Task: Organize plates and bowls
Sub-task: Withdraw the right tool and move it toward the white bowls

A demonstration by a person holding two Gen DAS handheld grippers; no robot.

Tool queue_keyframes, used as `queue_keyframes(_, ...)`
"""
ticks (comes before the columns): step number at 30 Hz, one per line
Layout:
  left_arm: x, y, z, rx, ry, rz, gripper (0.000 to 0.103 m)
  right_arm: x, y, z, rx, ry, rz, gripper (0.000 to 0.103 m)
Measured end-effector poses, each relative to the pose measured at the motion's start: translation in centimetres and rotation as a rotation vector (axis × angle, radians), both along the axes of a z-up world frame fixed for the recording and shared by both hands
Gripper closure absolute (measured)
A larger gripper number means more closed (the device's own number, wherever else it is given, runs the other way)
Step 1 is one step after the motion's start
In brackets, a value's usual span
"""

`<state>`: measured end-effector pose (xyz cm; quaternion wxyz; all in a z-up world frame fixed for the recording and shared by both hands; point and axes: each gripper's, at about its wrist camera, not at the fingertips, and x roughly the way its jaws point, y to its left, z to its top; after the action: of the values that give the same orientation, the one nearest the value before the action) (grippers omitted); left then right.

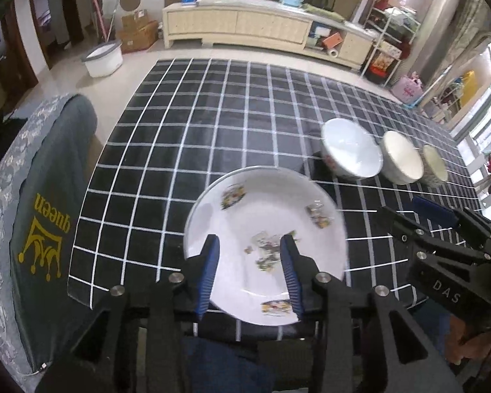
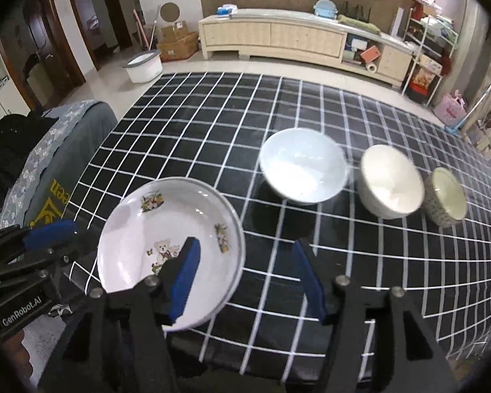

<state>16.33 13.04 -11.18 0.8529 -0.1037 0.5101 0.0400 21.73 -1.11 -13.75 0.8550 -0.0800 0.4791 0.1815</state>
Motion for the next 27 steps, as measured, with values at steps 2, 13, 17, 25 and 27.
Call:
queue_keyframes(2, -0.2, -0.8, 0.9, -0.014, -0.019, -0.017, 0.067, -0.3, -0.8, 0.9, 0.009, -0.011, -0.006, 0.037)
queue_keyframes(13, 0.8, -5.0, 4.9, -0.028, -0.069, -0.081, 0.056, -0.4, -5.7, 4.7, 0.030, -0.047, -0.052, 0.033)
queue_keyframes(17, 1.9, -6.6, 5.8, -0.008, -0.073, -0.110, 0.053, 0.3, -6.9, 5.1, 0.041, -0.018, -0.059, 0.032)
queue_keyframes(25, 5.0, -8.6, 5.4, -0.022, -0.036, -0.134, 0.051, 3.7, -9.0, 4.2, 0.129, 0.124, -0.106, 0.032)
queue_keyframes(27, 5.8, -8.8, 5.2, -0.024, -0.026, -0.132, 0.051, 4.4, -9.3, 3.9, 0.148, 0.152, -0.111, 0.032)
